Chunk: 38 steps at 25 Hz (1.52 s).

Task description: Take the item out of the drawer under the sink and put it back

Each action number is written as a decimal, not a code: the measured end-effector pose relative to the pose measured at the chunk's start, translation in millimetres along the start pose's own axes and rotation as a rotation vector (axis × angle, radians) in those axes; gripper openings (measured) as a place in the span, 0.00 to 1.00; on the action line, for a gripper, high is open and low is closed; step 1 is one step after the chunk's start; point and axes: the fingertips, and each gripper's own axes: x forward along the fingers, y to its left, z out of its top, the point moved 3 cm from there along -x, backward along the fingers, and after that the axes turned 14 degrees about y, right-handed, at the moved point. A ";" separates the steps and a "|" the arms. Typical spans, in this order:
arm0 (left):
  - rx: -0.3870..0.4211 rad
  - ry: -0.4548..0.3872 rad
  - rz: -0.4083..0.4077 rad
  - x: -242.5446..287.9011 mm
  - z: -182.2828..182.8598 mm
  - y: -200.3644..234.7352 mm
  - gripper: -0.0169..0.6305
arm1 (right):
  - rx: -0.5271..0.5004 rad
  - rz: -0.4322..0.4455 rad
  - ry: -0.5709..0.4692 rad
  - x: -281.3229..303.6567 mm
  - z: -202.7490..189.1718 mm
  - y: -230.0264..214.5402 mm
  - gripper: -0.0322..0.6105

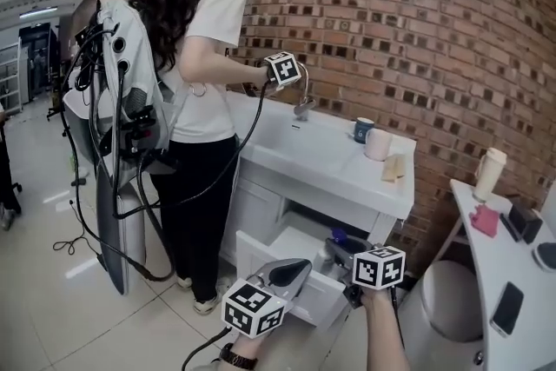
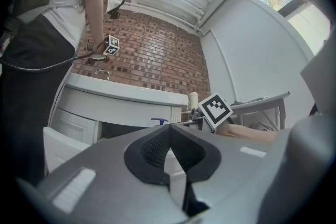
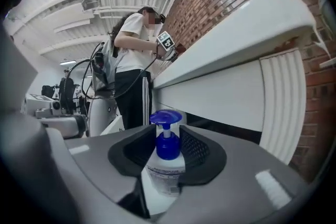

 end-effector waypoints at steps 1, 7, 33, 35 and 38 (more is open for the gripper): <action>0.001 0.001 -0.002 2.0 -0.9 -0.8 0.05 | 0.010 -0.003 -0.005 -2.3 -1.7 -1.7 0.28; 0.003 0.019 -0.017 12.7 -2.9 -6.6 0.05 | 0.052 -0.011 -0.075 -35.6 -8.3 -0.1 0.43; -0.010 0.029 -0.015 18.3 -6.1 -9.4 0.05 | -0.119 -0.090 -0.385 -108.7 -16.8 66.0 0.08; -0.014 0.036 -0.023 21.7 -7.0 -13.5 0.05 | -0.084 -0.073 -0.397 -113.1 -19.3 61.7 0.08; -0.027 0.047 -0.057 30.4 -12.7 -28.7 0.05 | -0.031 -0.081 -0.397 -128.4 -29.2 52.9 0.08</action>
